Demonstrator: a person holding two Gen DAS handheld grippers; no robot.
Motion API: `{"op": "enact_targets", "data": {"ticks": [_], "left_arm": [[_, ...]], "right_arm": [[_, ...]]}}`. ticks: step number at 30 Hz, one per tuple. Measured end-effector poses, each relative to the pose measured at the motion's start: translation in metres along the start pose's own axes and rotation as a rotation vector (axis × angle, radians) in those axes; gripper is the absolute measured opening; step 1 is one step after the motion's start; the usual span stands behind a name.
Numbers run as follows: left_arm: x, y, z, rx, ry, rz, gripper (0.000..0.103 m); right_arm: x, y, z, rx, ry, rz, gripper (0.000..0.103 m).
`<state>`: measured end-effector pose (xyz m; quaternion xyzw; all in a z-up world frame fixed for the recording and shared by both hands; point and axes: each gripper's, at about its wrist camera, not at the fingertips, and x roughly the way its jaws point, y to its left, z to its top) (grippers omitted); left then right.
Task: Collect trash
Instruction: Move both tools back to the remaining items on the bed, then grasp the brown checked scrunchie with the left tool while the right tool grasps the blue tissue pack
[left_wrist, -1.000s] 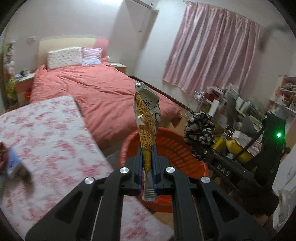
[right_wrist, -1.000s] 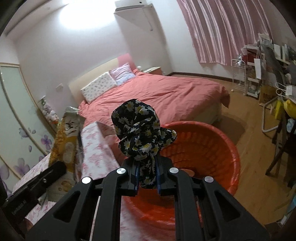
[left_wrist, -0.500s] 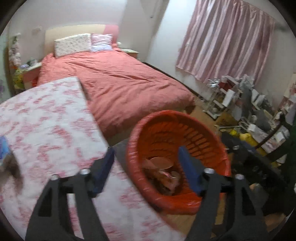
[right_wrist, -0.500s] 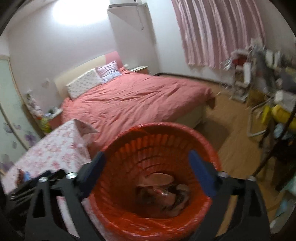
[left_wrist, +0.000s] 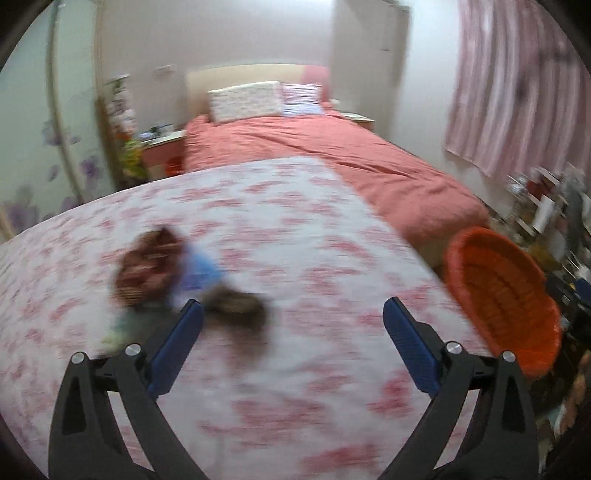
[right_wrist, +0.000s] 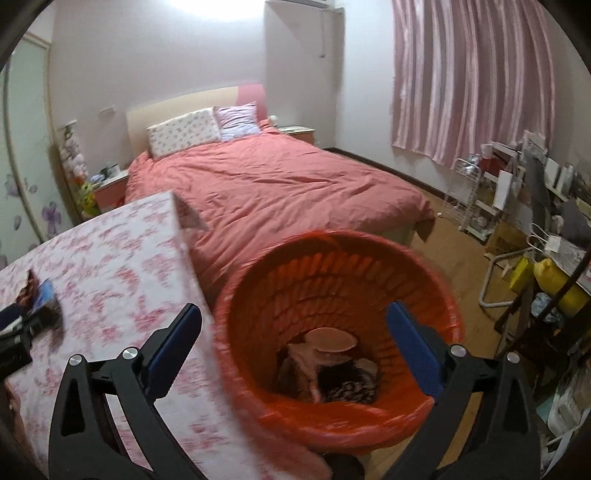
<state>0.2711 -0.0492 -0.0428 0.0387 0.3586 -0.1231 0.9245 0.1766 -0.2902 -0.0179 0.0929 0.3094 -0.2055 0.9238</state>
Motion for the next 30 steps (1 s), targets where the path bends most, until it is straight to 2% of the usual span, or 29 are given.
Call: {"op": "enact_targets", "data": {"ticks": [6,10,12,17,20,23,30], "left_arm": [[0.001,0.075,0.005,-0.107,-0.035,0.115,0.096],[0.014,0.104,0.012,-0.167,-0.005,0.107,0.095],[0.024,0.113,0.015,-0.191,0.022,0.09,0.087],[0.044,0.12,0.018,-0.22,0.082,0.059,0.075],[0.054,0.122,0.016,-0.229,0.111,0.025,0.056],[0.051,0.123,0.016,-0.236,0.093,0.007,0.039],[0.031,0.134,0.015,-0.233,0.036,0.026,0.032]], "right_arm": [[-0.007,0.044,-0.006,-0.063,0.005,0.112,0.099],[-0.009,0.068,-0.01,-0.098,0.012,0.158,0.099],[-0.01,0.079,-0.012,-0.116,0.017,0.184,0.099],[-0.009,0.098,-0.016,-0.147,0.03,0.205,0.099],[-0.007,0.105,-0.018,-0.149,0.044,0.217,0.099],[-0.006,0.109,-0.02,-0.151,0.056,0.224,0.099],[-0.008,0.121,-0.022,-0.16,0.065,0.243,0.099]]}}
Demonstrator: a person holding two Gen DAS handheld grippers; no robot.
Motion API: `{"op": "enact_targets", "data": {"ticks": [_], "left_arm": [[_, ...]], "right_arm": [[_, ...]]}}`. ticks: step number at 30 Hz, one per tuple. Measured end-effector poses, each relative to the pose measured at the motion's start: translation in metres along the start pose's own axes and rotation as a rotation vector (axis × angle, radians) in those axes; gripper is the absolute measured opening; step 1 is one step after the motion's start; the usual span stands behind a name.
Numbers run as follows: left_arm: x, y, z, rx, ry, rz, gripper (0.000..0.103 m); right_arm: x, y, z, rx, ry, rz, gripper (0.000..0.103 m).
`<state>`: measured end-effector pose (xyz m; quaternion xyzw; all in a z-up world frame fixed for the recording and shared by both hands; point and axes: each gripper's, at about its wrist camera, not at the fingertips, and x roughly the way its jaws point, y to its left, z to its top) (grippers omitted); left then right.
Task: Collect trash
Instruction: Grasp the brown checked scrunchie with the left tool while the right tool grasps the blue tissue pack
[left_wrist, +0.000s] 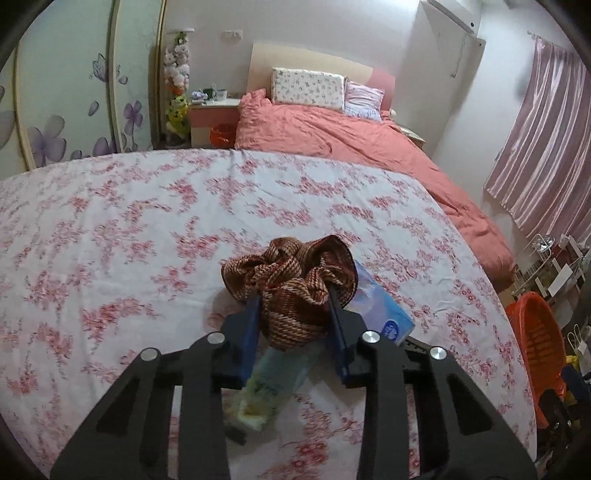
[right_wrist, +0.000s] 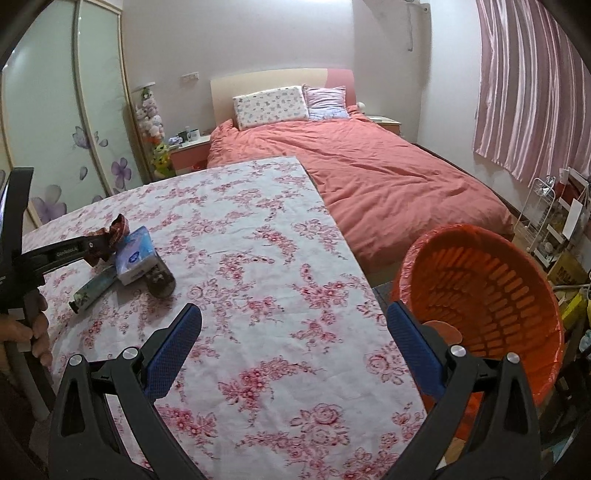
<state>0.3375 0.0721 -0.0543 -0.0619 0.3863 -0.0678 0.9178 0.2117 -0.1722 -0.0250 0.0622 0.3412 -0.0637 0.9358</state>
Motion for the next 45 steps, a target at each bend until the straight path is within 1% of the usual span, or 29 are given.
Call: {"op": "enact_targets", "data": {"ticks": [3,9,16,19,22,25,31,33,35,36,38,39,41,45], "left_arm": [[-0.013,0.009,-0.001,0.004,-0.032,0.019,0.032],[-0.043,0.037,-0.012,0.008,-0.07,0.05,0.032],[-0.069,0.081,-0.029,-0.041,-0.078,0.079,0.032],[-0.079,0.098,-0.032,-0.059,-0.085,0.094,0.032],[-0.084,0.106,-0.033,-0.068,-0.093,0.101,0.032],[-0.088,0.113,-0.033,-0.076,-0.099,0.098,0.032],[-0.085,0.119,-0.034,-0.079,-0.093,0.089,0.032],[-0.082,0.119,-0.034,-0.081,-0.086,0.085,0.032],[-0.079,0.119,-0.035,-0.082,-0.081,0.082,0.032],[-0.077,0.119,-0.035,-0.081,-0.078,0.081,0.032],[-0.074,0.119,-0.035,-0.082,-0.074,0.079,0.032],[-0.072,0.118,-0.036,-0.083,-0.07,0.077,0.032],[-0.07,0.117,-0.036,-0.082,-0.066,0.075,0.032],[-0.069,0.113,-0.037,-0.081,-0.064,0.07,0.032]], "right_arm": [[-0.001,0.008,0.001,-0.01,-0.002,0.012,0.099],[0.0,0.034,0.006,-0.042,-0.003,0.054,0.099],[0.017,0.085,0.016,-0.122,-0.006,0.135,0.099],[0.03,0.107,0.021,-0.161,-0.008,0.154,0.099],[0.045,0.124,0.027,-0.187,-0.001,0.171,0.099],[0.063,0.137,0.033,-0.192,0.033,0.191,0.099],[0.083,0.153,0.036,-0.226,0.075,0.18,0.099],[0.089,0.158,0.035,-0.246,0.088,0.171,0.094],[0.096,0.161,0.033,-0.263,0.115,0.161,0.086],[0.099,0.162,0.032,-0.264,0.125,0.159,0.084],[0.104,0.162,0.03,-0.261,0.151,0.166,0.075],[0.106,0.161,0.03,-0.261,0.163,0.169,0.072],[0.107,0.162,0.031,-0.258,0.175,0.188,0.06],[0.104,0.162,0.029,-0.263,0.167,0.194,0.057]]}}
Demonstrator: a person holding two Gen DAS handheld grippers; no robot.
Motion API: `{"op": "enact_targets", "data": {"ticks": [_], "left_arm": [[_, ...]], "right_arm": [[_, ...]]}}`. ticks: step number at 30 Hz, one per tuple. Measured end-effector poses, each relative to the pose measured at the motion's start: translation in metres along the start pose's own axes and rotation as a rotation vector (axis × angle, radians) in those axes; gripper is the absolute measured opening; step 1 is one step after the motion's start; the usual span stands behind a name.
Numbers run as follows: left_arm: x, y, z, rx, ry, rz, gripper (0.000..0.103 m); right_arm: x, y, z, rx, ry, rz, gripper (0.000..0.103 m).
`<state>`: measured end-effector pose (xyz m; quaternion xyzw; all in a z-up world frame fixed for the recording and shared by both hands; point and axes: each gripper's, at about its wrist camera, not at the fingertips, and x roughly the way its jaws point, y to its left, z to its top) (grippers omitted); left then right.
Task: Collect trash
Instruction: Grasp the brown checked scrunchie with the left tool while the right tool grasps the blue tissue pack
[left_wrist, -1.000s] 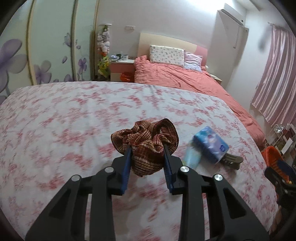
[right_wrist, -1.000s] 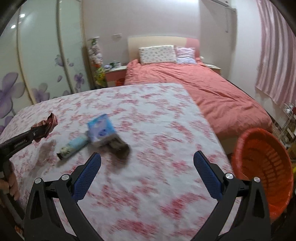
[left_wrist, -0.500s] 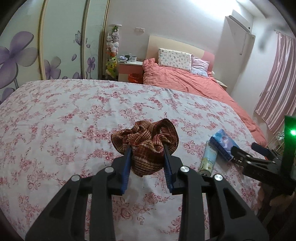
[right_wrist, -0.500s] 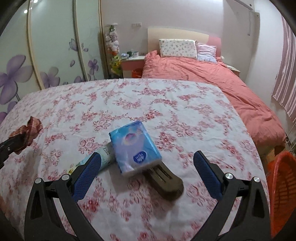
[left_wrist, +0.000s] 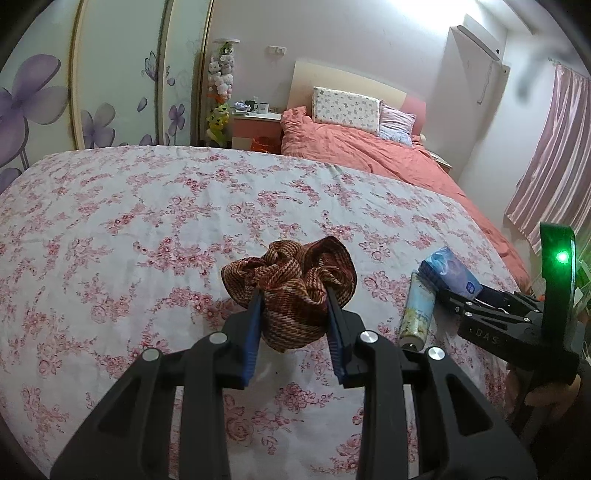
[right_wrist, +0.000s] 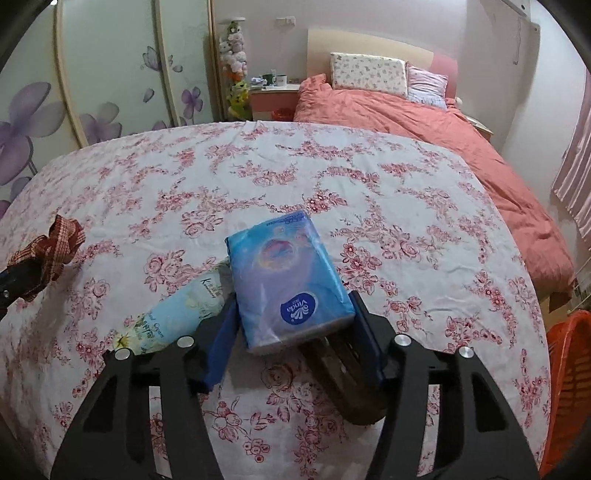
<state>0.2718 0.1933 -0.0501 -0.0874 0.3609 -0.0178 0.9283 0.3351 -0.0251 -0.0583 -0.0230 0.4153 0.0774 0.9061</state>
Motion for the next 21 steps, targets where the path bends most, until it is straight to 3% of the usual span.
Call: {"op": "enact_targets", "data": {"ticks": [14,21], "left_arm": [[-0.026,-0.029,0.007,0.024,-0.046,-0.037,0.032],[-0.032,-0.041,0.003,0.039,-0.046,-0.052,0.032]], "right_arm": [[-0.046,-0.02,-0.001,0.067,-0.091,0.026,0.053],[-0.041,-0.017,-0.021,0.039,-0.012,0.055,0.053]]}}
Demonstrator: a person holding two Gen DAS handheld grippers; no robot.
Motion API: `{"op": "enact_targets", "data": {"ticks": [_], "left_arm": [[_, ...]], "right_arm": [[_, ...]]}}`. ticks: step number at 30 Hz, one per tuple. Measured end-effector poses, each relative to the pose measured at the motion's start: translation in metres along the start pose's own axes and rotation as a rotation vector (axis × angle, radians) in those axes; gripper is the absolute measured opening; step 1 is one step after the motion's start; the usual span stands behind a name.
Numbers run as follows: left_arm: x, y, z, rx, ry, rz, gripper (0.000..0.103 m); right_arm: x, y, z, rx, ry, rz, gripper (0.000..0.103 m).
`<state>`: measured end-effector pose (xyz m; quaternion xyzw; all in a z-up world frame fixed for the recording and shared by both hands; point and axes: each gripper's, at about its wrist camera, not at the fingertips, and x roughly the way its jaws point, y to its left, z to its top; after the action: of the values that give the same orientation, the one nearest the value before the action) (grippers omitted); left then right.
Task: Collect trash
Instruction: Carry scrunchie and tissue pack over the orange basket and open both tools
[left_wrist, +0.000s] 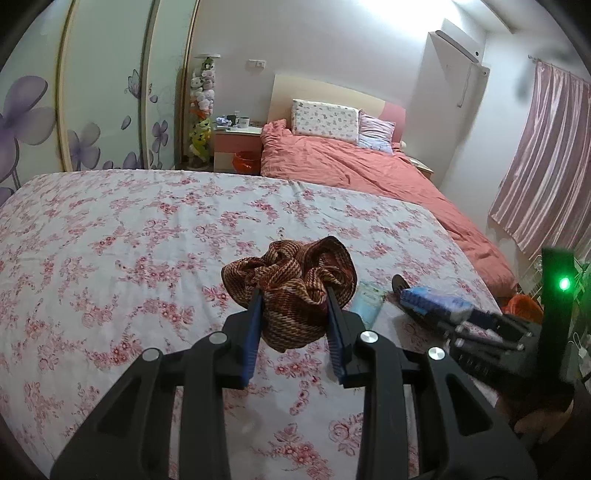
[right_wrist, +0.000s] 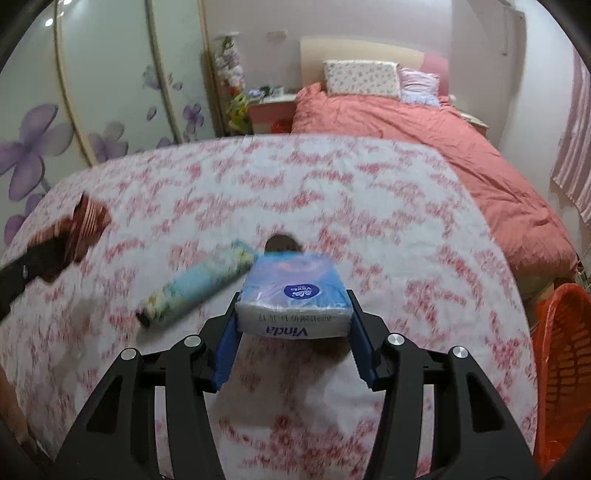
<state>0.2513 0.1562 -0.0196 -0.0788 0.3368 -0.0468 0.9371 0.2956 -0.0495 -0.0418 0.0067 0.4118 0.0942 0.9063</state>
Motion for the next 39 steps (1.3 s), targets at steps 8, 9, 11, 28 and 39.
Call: {"op": "enact_targets", "data": {"ticks": [8,9,11,28,39], "left_arm": [[0.004,0.0,-0.001,-0.005,0.012,-0.002,0.032],[0.004,0.0,-0.002,-0.005,0.014,-0.002,0.032],[0.006,0.001,-0.002,-0.006,0.017,-0.002,0.032],[0.021,0.005,-0.01,-0.018,0.052,0.004,0.032],[0.013,-0.003,-0.007,-0.013,0.03,-0.009,0.032]], "right_arm": [[0.007,0.008,-0.002,0.0,0.025,0.045,0.065],[0.008,0.009,-0.002,-0.002,0.025,0.04,0.065],[0.01,0.012,-0.002,-0.012,0.027,0.028,0.065],[0.023,0.02,-0.008,0.016,0.048,0.054,0.065],[-0.002,0.005,-0.011,0.04,-0.011,0.096,0.049]]}}
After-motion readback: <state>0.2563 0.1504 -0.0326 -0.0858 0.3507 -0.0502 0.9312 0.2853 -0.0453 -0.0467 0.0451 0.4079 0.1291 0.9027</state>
